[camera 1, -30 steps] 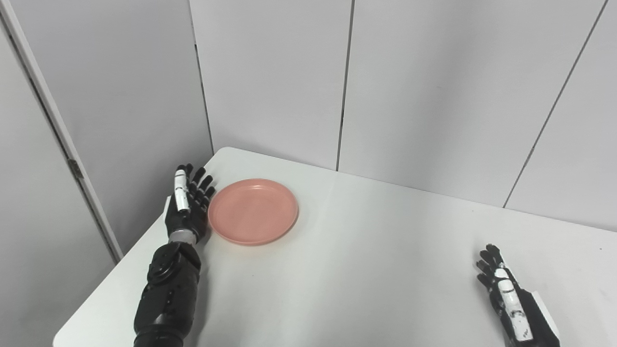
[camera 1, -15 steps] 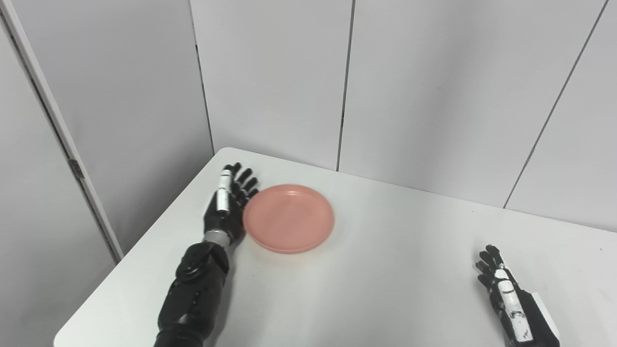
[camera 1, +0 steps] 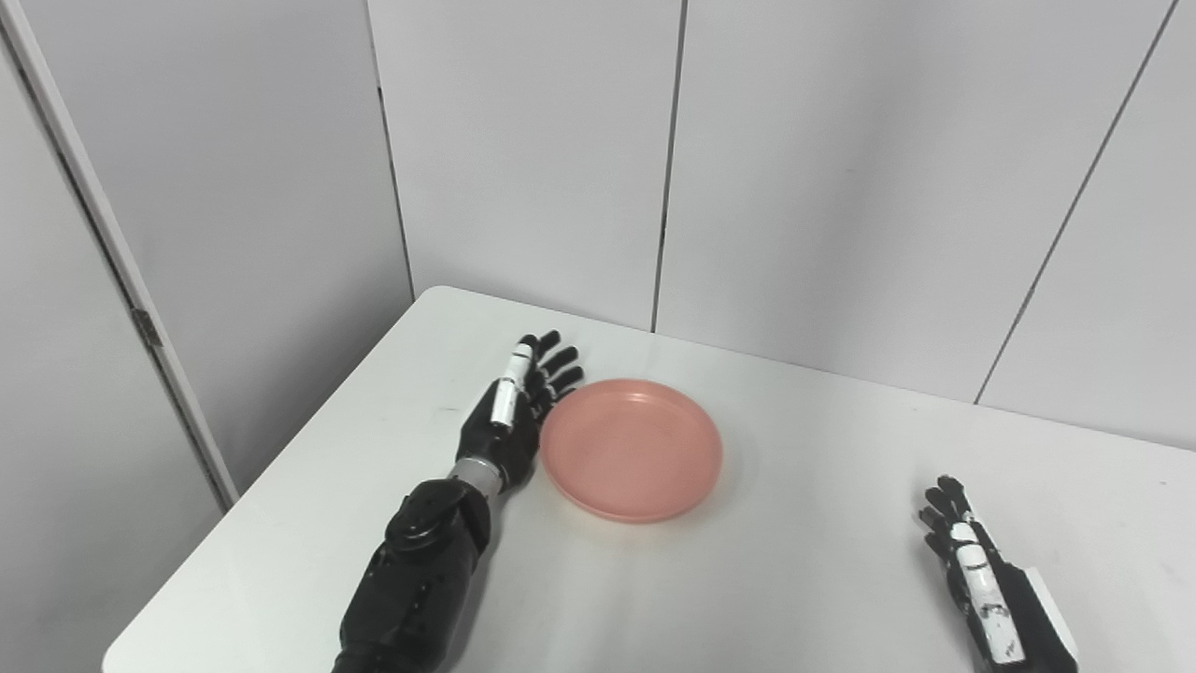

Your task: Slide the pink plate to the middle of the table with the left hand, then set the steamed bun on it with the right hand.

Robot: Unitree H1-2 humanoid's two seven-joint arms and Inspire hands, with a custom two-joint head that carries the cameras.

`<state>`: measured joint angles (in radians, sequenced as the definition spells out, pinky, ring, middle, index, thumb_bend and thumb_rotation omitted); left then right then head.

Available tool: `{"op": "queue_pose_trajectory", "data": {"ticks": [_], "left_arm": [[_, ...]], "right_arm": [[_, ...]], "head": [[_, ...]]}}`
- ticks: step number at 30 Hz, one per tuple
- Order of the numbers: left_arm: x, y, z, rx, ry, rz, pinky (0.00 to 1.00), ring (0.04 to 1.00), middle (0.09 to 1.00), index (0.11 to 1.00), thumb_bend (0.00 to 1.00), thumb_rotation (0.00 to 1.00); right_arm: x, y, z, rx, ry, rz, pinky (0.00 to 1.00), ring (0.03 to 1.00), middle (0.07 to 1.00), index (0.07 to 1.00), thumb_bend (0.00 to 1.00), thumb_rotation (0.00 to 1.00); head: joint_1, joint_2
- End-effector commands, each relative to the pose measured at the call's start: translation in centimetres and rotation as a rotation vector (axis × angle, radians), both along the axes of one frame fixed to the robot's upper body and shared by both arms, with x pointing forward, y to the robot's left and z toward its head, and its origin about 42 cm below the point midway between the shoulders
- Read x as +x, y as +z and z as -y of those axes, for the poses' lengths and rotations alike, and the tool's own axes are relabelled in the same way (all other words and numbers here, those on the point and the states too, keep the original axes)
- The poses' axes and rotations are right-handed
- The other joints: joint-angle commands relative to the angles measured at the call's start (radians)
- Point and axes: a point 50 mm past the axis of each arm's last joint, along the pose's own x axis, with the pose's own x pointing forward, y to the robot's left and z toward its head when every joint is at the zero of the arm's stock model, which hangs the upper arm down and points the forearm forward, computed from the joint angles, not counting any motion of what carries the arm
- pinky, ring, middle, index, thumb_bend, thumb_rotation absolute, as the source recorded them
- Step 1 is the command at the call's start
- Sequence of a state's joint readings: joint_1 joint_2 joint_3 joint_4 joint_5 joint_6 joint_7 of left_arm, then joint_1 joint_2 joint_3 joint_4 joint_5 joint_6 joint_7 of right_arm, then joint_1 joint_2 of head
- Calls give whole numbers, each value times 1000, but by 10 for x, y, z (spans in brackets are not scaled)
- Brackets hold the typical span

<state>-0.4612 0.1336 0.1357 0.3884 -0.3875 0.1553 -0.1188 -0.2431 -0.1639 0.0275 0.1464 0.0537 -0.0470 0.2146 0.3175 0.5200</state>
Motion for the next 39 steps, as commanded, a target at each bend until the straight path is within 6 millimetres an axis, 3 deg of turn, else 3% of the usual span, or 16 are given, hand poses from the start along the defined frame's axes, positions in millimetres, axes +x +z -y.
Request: {"op": "queue_pose_trajectory", "data": {"ticks": [1, 9, 21, 29, 39], "left_arm": [[-10, -17, 15, -18, -63, -85, 922, 916, 918, 925, 478, 1000], [-25, -19, 55, -27, -175, -77, 978, 948, 954, 959, 449, 1000], [-52, -37, 90, -57, -308, -113, 978, 943, 946, 961, 437, 1000], [-66, -46, 91, -70, -343, -135, 983, 941, 942, 956, 442, 1000], [-69, -47, 82, -69, -366, -139, 995, 952, 952, 964, 444, 1000]], "right_arm": [[1, 7, -5, -1, 10, 23, 985, 959, 969, 981, 136, 1000], [0, 7, -13, -9, 0, 21, 951, 942, 950, 961, 138, 1000], [-3, 3, -28, -31, -1, 5, 942, 944, 959, 969, 148, 1000], [-3, 4, -36, -41, -13, 0, 932, 938, 955, 964, 141, 1000], [-1, 4, -40, -68, -47, 15, 906, 927, 946, 956, 204, 1000]], "head": [[-14, 3], [-82, 16], [-206, 28], [-273, 40], [-330, 52]]}}
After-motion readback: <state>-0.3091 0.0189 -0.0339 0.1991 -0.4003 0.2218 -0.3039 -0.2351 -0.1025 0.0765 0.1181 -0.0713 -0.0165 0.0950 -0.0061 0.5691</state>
